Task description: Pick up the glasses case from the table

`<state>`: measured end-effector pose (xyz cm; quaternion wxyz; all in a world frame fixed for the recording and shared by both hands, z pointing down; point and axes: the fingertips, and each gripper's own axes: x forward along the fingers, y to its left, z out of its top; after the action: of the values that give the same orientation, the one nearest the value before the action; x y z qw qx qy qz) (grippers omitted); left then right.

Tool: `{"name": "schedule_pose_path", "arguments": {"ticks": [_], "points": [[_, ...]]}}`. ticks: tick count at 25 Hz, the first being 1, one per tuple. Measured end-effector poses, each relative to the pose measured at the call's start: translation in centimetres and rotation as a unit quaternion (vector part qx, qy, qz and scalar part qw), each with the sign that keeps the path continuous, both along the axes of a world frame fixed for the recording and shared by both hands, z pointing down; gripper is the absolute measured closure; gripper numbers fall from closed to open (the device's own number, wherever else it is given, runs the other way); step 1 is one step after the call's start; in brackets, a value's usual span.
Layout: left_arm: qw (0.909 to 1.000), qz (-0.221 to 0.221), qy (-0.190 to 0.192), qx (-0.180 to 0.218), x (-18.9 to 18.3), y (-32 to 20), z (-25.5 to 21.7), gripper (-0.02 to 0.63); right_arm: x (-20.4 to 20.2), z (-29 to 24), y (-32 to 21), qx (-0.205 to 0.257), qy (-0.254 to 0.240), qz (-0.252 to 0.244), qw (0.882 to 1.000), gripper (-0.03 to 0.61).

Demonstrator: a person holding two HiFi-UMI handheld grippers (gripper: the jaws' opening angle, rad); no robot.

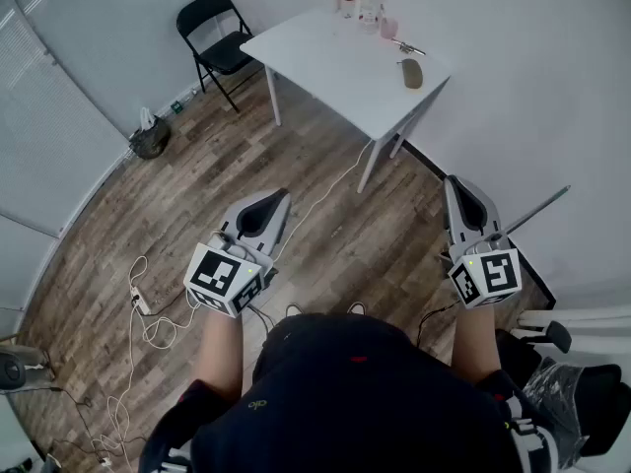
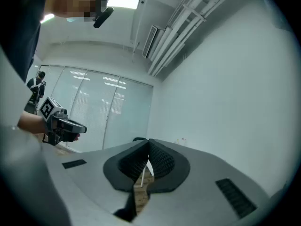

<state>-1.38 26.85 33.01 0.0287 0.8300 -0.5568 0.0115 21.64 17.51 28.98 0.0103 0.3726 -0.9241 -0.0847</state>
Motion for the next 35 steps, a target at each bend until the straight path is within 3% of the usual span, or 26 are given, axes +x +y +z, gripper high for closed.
{"name": "schedule_pose_path", "arguments": {"ticks": [20, 26, 35], "points": [[0.9999, 0.010, 0.000, -0.006, 0.6, 0.2, 0.1, 0.591, -0.4, 0.9, 0.4, -0.022, -0.035, -0.004, 0.999, 0.555], [0.9999, 0.007, 0.005, -0.007, 0.2, 0.6, 0.2, 0.591, -1.4, 1.6, 0.4, -0.040, -0.026, -0.015, 0.999, 0.555], [0.9997, -0.005, 0.019, -0.017, -5.2, 2.5, 1.6, 0.591, -7.8, 2.7, 1.1, -0.062, -0.021, -0.033, 0.997, 0.555]]}}
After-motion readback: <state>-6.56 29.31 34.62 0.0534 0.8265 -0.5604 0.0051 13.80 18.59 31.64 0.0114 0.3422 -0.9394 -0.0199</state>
